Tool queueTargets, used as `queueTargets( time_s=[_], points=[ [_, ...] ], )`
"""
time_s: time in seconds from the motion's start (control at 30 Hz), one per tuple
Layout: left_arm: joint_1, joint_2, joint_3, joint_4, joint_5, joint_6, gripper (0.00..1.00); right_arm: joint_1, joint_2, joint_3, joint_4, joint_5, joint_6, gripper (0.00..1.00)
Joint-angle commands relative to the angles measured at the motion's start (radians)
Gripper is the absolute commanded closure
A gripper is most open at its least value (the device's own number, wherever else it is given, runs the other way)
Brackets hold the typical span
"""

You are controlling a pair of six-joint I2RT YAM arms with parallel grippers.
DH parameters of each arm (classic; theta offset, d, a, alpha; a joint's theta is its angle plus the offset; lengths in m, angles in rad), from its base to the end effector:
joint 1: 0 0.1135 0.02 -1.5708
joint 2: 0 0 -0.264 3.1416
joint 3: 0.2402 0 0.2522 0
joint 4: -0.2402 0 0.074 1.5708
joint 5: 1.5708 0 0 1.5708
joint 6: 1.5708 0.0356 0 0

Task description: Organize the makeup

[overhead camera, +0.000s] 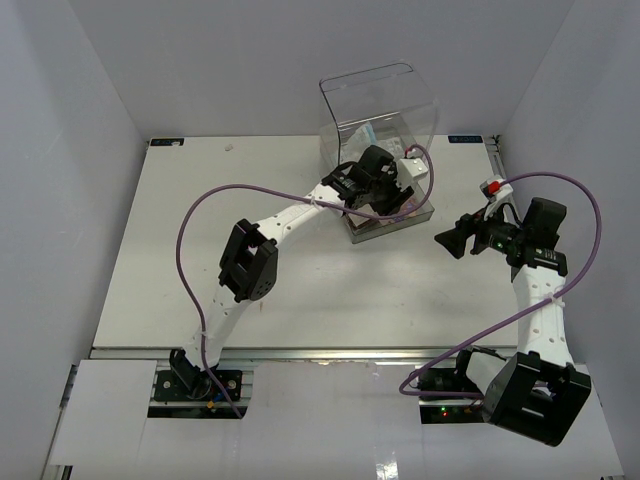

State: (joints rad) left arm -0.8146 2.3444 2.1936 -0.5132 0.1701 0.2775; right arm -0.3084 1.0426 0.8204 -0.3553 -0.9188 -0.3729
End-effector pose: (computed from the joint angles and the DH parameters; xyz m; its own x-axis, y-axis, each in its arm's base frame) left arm 0.3672 -0.3981 0.2577 -0.1852 0.5898 -0.7860 0.8933 0.4343 0.1154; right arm 0.2175 -0.0396 0.2939 -0.3203 -0.1299 -0.9383 -0.6089 0.7870 0.0989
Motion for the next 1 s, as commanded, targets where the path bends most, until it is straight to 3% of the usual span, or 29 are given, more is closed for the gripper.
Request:
queueTargets(
  time_s=[0.0, 0.5, 0.97],
  points=[
    [0.001, -0.02, 0.079, 0.066, -0.003, -0.009, 0.88, -0.008, -0.017, 0.001, 0.035, -0.015, 0.009, 0.18],
    [0.0, 0.068, 0.115, 0.135, -0.092, 0.003, 0.86, -0.015, -0.016, 0.002, 0.033, -0.02, 0.011, 0.18],
    [-0.015, 0.113, 0.129, 0.208, -0.057, -0.051, 0.83, -0.024, -0.014, 0.002, 0.035, -0.03, 0.012, 0.18]
  ],
)
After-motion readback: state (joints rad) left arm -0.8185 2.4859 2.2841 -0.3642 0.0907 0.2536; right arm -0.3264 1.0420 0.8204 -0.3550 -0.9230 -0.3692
